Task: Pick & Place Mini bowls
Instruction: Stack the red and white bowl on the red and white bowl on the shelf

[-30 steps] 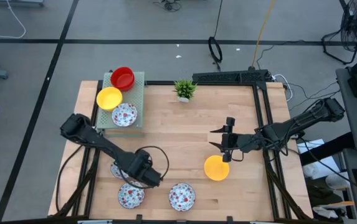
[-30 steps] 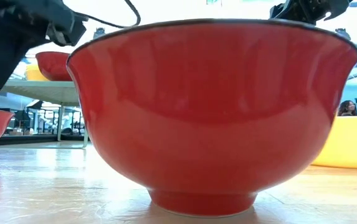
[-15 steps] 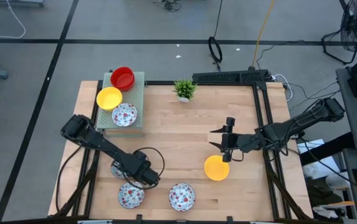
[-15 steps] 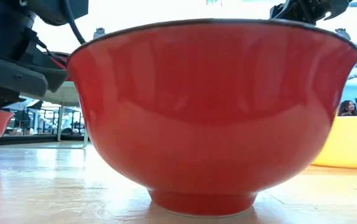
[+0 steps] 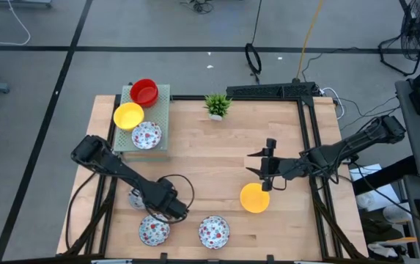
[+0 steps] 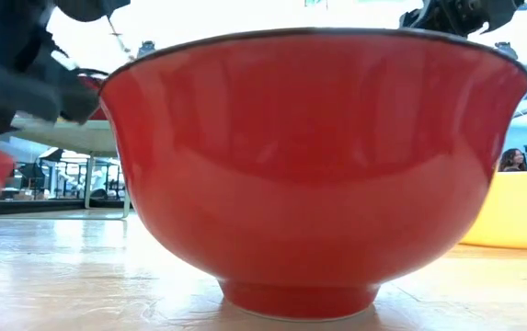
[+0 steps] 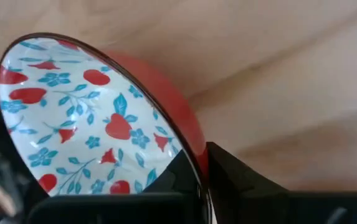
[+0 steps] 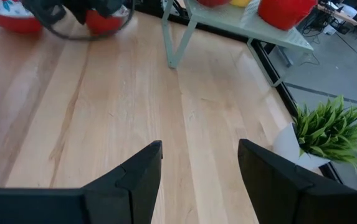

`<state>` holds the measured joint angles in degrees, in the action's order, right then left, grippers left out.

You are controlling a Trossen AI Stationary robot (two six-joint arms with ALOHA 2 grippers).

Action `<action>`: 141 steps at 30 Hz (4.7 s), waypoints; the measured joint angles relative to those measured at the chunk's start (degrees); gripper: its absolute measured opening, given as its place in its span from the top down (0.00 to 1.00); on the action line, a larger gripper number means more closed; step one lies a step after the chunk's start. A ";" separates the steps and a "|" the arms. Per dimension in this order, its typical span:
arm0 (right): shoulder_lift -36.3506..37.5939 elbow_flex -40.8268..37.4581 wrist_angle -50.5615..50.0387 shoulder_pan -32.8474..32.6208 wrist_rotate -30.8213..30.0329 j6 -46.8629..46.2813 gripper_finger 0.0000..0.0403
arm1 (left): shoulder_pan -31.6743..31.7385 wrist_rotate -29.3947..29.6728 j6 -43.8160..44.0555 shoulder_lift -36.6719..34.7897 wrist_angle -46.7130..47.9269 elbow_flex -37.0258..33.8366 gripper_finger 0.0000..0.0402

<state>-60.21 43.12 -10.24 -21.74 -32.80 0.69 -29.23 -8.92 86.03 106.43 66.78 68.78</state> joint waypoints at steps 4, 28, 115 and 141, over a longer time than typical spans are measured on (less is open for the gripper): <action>-0.03 -2.56 2.11 0.00 -0.15 0.36 0.51 | 0.10 2.29 -4.62 -0.04 1.38 3.94 0.97; -0.01 -5.01 16.03 0.00 -0.37 10.81 0.51 | 8.22 40.07 -41.20 -0.04 20.36 39.17 0.96; 0.01 -5.01 13.50 0.02 -0.39 6.19 0.51 | 30.42 22.85 -47.38 -29.31 23.17 7.19 0.96; 0.01 -5.01 16.09 0.07 -0.37 7.58 0.51 | 29.09 23.99 -46.71 -29.31 20.84 7.19 0.82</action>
<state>-60.20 38.11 5.84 -21.67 -33.17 8.27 -0.14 15.07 39.33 77.12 87.62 75.96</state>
